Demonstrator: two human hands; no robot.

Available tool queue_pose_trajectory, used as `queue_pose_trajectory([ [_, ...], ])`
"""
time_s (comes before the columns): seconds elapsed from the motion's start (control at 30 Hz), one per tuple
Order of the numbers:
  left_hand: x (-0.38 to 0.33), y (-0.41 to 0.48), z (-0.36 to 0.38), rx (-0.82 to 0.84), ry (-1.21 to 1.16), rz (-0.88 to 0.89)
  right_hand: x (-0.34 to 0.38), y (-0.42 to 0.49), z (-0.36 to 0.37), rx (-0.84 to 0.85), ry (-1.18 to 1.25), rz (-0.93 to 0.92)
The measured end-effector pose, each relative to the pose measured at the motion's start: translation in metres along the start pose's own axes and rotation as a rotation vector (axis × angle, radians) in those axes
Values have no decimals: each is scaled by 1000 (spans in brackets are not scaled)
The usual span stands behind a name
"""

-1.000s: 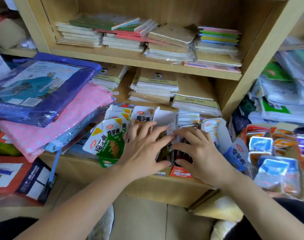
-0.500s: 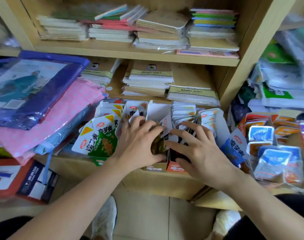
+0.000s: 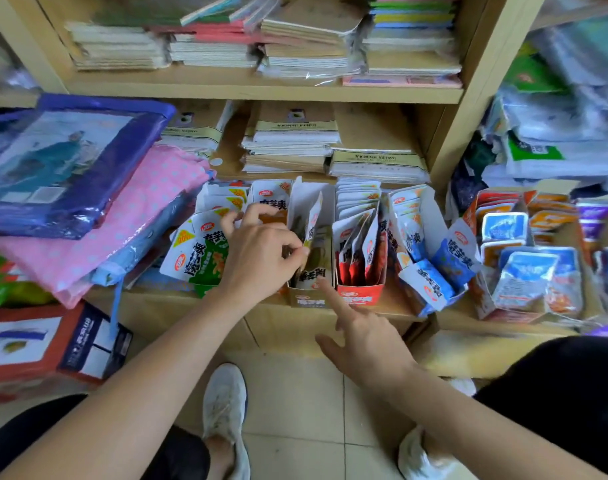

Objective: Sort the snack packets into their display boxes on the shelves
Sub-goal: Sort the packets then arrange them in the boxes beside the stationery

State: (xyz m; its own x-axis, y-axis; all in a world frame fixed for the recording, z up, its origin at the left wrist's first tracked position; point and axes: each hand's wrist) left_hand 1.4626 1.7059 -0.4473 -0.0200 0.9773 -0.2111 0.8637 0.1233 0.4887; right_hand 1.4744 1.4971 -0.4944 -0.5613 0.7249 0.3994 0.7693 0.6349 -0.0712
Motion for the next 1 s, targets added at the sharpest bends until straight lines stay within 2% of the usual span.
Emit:
queue_pose_trajectory([
  [0.13,-1,-6,-4,-44,0,26,3,7,12,-43,109,1],
  [0.3,-11,-23,-15,-128,-39,74,-11,-33,21,-89,326,-13],
  [0.4,-24,-43,-19,-124,-90,90,-13,-54,28,-244,491,51],
  [0.47,-38,-62,-19,-130,-213,29,-9,-67,34,-339,576,99],
  [0.57,-57,-88,-13,-164,-359,-68,-4,-74,47,-395,714,192],
  [0.7,-65,-104,-4,-200,-482,-130,2,-64,61,-313,869,263],
  [0.8,-59,-109,-2,-242,-531,-201,0,-58,68,-235,885,311],
  [0.9,-52,-110,2,-253,-669,-325,-2,-57,74,-174,902,267],
  [1.0,-55,-107,5,-254,-750,-408,-2,-57,78,-248,849,250],
])
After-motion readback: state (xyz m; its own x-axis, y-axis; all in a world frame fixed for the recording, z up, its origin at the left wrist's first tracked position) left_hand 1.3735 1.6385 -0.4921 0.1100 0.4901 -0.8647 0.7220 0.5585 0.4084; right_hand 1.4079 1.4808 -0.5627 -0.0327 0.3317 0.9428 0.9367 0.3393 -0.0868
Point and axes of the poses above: each hand's wrist, its own y-axis towards the middle knuckle, its own z-axis out of the palm, x = y × z, and after that the axes turned 8 degrees about z, right-handed
